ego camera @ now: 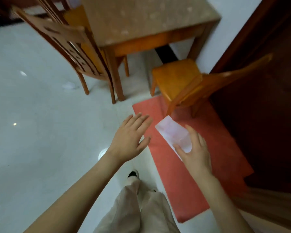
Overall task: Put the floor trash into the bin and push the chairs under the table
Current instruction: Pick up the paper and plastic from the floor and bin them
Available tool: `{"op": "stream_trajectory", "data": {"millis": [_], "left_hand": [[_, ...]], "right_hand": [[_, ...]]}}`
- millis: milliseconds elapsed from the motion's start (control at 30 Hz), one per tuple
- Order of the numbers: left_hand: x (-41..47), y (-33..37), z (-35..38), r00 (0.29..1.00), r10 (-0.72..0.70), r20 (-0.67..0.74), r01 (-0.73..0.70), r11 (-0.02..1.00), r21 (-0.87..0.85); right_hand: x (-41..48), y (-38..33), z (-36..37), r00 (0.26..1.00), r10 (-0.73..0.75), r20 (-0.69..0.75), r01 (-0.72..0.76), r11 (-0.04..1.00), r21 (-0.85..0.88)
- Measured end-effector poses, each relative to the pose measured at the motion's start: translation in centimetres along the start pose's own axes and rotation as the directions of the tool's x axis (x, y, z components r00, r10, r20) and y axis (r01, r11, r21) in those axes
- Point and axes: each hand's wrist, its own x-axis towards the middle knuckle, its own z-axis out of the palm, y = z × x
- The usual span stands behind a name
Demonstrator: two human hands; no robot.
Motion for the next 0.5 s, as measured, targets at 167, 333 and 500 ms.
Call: {"op": "stream_trajectory", "data": {"millis": [167,333,500], "left_hand": [[-5.6,2.7,-6.3,0.975,-0.134,-0.180,0.137,0.991,0.007],[-14.1,3.0,-5.3,0.937,-0.273,-0.218,0.281,0.960,0.006],[-21.4,2.3,-4.6,0.872,-0.442,-0.210,0.458,0.888,0.032]], "right_hand": [[-2.7,-5.2,-2.8,0.989,-0.146,-0.027,0.146,0.989,0.021],[-6.0,-6.6,-0.4,0.956,-0.284,0.075,0.285,0.958,-0.005],[-8.6,-9.0,3.2,0.908,-0.343,0.240,0.354,0.935,-0.005]]}}
